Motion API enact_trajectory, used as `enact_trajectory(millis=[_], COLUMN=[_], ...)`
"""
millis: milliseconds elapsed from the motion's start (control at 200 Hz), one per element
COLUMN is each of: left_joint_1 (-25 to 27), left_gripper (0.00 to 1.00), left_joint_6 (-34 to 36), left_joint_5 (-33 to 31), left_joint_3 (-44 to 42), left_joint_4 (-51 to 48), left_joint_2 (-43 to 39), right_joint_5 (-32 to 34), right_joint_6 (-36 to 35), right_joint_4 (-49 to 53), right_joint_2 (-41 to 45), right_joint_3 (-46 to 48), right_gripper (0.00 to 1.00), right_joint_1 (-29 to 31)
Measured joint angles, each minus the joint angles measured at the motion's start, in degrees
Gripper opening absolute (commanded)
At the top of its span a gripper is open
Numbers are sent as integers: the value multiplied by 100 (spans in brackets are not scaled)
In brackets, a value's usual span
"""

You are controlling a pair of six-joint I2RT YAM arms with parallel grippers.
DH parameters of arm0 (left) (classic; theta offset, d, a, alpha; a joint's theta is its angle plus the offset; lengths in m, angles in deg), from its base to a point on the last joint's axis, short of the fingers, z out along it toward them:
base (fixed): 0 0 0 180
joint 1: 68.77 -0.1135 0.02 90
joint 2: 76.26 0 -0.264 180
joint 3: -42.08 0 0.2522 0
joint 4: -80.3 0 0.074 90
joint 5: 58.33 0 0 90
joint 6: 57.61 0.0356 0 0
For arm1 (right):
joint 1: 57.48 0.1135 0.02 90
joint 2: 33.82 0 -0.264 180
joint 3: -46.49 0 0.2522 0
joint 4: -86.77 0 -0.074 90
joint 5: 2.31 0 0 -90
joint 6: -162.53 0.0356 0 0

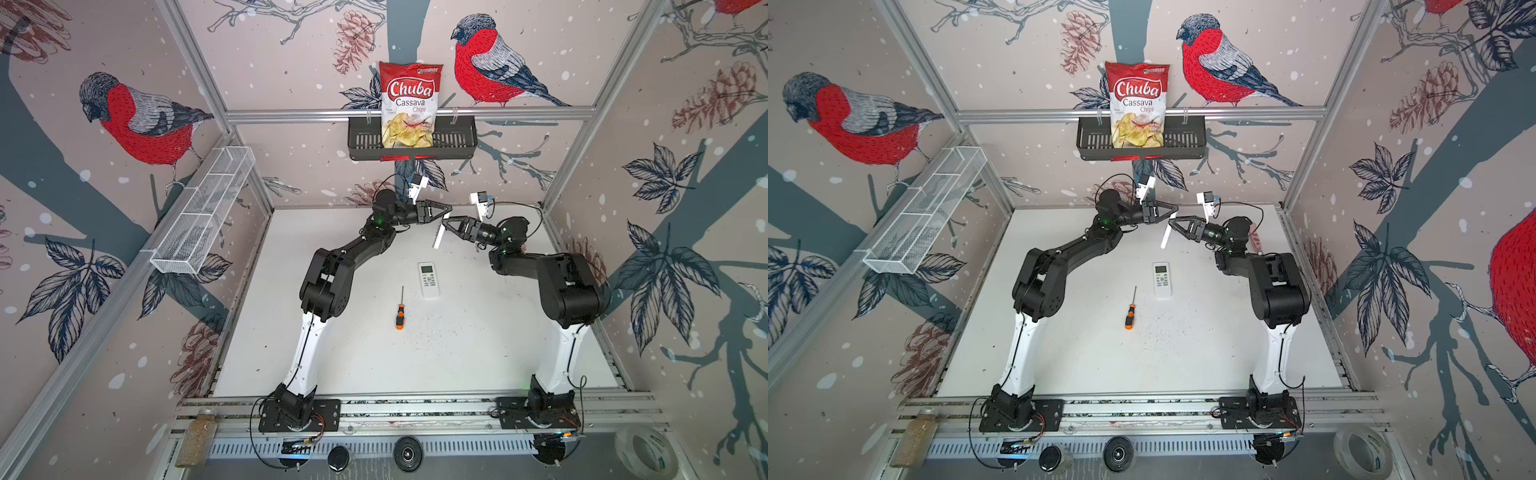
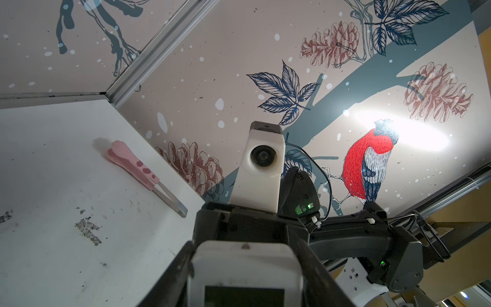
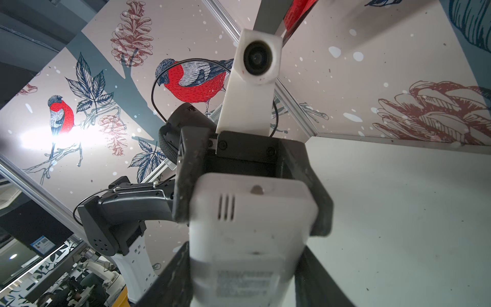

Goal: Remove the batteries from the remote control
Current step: 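Close the right gripper on the remote's lower end beside the left gripper, then open the left gripper and draw it back while the right gripper holds the remote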

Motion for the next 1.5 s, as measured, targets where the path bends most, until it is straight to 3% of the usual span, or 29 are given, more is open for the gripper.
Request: enact_trajectory(millis=[305,370,445,726,816,976,1101,1226,1501], left_joint_1=[0,0,0,-170,-387,-1034,-1036,-686,935], left_gripper=[62,73,98,99,99,94,95,95,89], left_joint_6=[98,55,61,280,422,697,1425,2100,3598], left_joint_5=[-4,2,15,-184,-446,-1305,-2155,-3158,-5460], left_joint_3=[-22,-22,-46,-254,-680,-2470,-3711,-4872,-6262], left_joint_4=[-20,-20,2,-317,-313,0,-133,-33,151], left_joint_2=[0,0,0,-168,-511,-1637,-2706,-3560,-4500], right_joint_5=[-17,-11,-7,125,160,393,1069,2129,3711], right_joint_6=[168,164,164,162,162,-7,-678,-1353,-1224], right_joint_4=[-133,-133,-129,-133,-118,247,1600,3174,5296], right_joint_2=[-48,-48,-48,-42,-22,195,623,1086,1687], right_joint_3=[-2,-2,7,70,98,98,-39,-278,-181], right_gripper=[44,44,44,43,43,44,43,43,41], right_joint_1=[0,0,0,-7,-26,-37,87,350,450])
